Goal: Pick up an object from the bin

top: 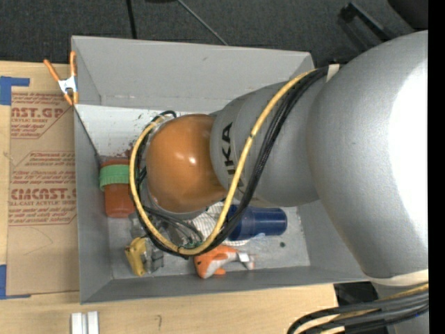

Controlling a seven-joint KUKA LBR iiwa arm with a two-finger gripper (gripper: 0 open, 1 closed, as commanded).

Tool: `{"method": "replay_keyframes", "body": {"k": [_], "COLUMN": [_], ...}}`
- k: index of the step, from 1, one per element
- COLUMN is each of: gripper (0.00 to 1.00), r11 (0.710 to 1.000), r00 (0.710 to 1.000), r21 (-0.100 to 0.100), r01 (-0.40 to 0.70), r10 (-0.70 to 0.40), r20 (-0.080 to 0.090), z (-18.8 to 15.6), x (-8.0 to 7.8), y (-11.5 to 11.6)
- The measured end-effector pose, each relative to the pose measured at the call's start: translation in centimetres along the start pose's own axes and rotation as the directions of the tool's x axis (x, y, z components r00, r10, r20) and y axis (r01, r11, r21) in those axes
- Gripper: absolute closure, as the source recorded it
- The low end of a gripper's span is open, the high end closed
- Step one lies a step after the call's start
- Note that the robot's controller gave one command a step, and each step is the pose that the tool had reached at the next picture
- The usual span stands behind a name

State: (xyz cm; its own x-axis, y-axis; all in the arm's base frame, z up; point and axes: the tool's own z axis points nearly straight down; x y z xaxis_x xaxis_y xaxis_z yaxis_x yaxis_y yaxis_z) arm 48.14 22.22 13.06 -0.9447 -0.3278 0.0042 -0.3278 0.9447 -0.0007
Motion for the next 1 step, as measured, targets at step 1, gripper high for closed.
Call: {"method": "replay_keyframes", "body": {"k": [1], "gripper": [1.00], "r11": [1.000], "r00": [1.000], "r21": [-0.003], "r01": [-0.021], "r10": [0.021], "r20": [0.015], "z": [2.70], "x": [-0.55], "y": [-4.78]}}
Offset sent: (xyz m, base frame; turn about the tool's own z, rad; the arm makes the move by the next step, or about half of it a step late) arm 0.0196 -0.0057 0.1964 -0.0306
